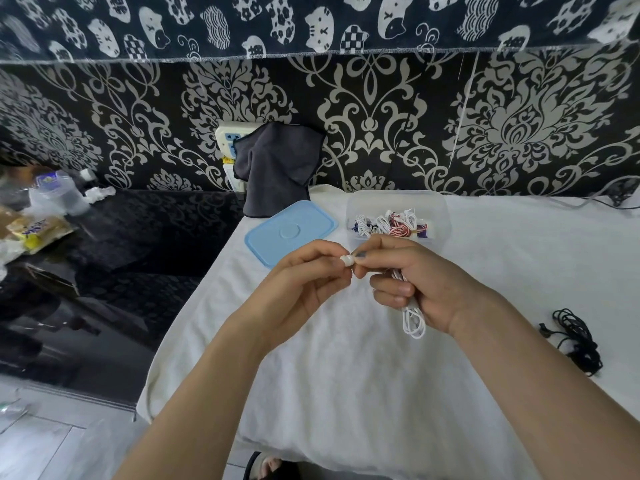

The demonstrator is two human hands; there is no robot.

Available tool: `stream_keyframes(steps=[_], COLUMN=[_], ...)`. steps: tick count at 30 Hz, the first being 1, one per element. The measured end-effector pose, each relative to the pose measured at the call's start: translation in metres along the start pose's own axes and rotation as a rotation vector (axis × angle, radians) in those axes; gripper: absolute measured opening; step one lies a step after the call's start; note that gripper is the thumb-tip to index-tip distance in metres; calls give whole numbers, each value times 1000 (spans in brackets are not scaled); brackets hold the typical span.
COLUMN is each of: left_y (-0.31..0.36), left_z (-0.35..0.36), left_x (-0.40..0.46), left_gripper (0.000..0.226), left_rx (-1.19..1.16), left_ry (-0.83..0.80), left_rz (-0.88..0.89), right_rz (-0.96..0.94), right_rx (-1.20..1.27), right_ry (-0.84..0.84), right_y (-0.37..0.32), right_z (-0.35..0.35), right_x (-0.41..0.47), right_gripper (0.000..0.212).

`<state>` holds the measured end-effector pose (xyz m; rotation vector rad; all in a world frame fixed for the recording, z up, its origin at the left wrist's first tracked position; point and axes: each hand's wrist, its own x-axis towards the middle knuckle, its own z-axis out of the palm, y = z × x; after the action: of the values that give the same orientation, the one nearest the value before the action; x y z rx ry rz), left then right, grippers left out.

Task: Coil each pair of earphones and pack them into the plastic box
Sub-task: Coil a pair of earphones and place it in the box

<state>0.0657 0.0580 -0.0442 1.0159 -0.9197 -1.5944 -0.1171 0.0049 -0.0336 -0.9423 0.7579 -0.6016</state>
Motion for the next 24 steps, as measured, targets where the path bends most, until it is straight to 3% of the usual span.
stream_keyframes(steps=[7,21,24], left_y=[0,-2,-4], left_z=[4,9,6], left_x=[0,2,3], left_gripper=[8,11,14], left_rx=[-58,15,130], left_ry=[22,129,159], left_rz=[-53,69,116], right_rz=[26,74,93], right_rx=[64,243,245], right_ry=[4,56,60], right_y=[0,3,5], right_z=[1,3,5], right_x=[1,4,6], right_gripper=[13,14,13])
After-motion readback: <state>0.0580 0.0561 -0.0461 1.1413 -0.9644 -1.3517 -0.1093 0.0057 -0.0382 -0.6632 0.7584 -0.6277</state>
